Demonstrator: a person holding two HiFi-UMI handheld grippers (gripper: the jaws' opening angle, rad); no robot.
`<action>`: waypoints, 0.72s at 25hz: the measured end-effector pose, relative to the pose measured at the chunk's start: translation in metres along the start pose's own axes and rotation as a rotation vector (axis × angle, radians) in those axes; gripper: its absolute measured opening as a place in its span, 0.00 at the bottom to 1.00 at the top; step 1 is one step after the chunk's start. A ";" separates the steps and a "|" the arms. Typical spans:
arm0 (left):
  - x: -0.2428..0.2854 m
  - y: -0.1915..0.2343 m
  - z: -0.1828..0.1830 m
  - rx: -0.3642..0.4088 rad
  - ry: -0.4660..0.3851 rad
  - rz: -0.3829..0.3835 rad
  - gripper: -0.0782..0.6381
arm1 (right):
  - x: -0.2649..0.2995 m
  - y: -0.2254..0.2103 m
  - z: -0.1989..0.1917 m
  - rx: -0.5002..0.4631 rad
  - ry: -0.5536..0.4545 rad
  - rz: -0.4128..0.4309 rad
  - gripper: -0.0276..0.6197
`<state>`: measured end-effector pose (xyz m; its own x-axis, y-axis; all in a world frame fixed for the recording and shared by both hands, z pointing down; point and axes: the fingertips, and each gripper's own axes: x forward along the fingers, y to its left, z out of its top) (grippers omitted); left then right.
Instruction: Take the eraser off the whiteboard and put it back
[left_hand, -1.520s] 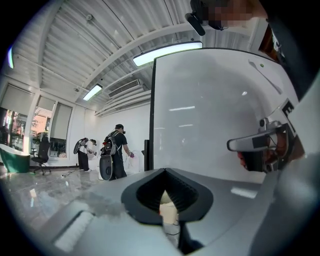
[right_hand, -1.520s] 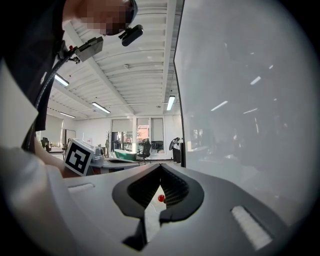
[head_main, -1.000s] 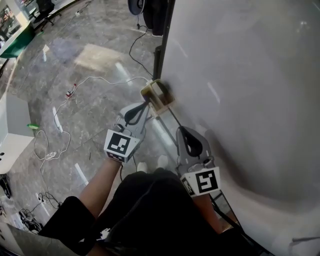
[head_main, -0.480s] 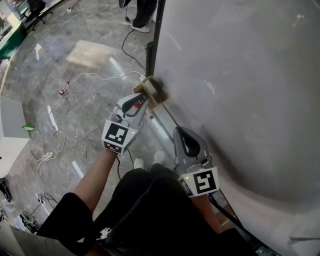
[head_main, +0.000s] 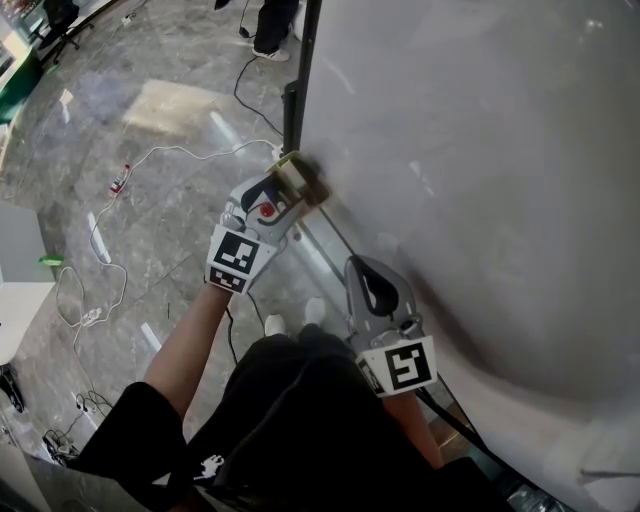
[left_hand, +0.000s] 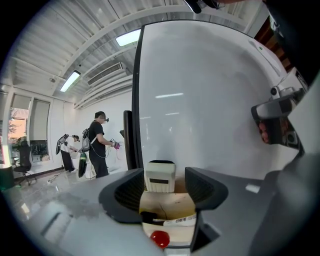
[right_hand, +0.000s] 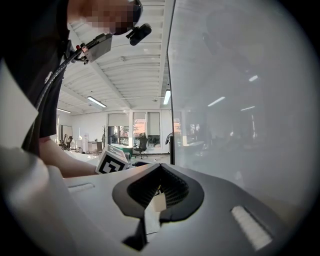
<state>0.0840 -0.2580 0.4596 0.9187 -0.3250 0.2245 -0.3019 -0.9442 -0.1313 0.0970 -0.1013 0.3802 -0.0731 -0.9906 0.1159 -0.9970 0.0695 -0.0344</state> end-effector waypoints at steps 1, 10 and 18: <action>0.002 0.001 -0.001 0.002 0.004 -0.001 0.50 | 0.000 0.000 0.000 -0.005 0.003 0.001 0.06; 0.020 0.008 -0.006 0.021 0.008 -0.026 0.58 | 0.003 0.001 -0.004 0.002 0.017 -0.008 0.06; 0.032 0.005 -0.011 0.024 0.018 -0.052 0.60 | 0.000 -0.008 -0.004 0.001 0.031 -0.040 0.06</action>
<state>0.1091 -0.2739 0.4769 0.9282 -0.2767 0.2487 -0.2477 -0.9584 -0.1418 0.1051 -0.1016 0.3848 -0.0342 -0.9884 0.1483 -0.9991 0.0300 -0.0306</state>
